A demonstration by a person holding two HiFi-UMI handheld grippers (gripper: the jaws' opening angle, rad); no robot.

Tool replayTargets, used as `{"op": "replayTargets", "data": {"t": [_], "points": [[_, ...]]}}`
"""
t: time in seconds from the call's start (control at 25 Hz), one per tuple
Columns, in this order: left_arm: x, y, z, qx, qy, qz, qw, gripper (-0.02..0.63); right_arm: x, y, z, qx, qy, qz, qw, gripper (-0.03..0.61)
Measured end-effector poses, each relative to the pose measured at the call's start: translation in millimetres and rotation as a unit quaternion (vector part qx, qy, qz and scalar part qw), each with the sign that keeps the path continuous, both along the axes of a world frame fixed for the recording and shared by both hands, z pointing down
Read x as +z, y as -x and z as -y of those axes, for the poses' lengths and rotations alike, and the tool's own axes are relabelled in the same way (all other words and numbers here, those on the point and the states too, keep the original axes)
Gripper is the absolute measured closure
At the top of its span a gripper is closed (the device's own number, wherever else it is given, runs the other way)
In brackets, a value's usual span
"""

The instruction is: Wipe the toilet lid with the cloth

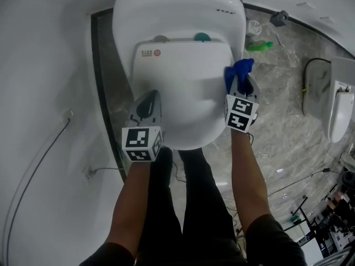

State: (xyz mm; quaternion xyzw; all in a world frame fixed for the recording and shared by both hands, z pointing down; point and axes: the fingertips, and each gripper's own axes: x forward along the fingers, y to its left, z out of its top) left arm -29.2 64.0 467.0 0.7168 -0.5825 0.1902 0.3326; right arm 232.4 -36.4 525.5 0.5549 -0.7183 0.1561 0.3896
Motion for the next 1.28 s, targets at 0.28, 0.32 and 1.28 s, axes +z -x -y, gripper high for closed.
{"op": "replayTargets", "data": {"t": [0.28, 0.32, 1.28], "points": [[0, 48, -24, -0.027, -0.002, -0.003, 0.9996, 0.603, -55, 117, -50, -0.071, -0.045, 0.072, 0.994, 0.511], [1, 56, -29, -0.034, 0.0, -0.005, 0.9994, 0.603, -59, 139, -61, -0.084, -0.041, 0.085, 0.992, 0.511], [17, 137, -98, -0.085, 0.018, -0.009, 0.9961, 0.603, -12, 308, -129, -0.238, -0.015, 0.023, 0.971, 0.511]]}}
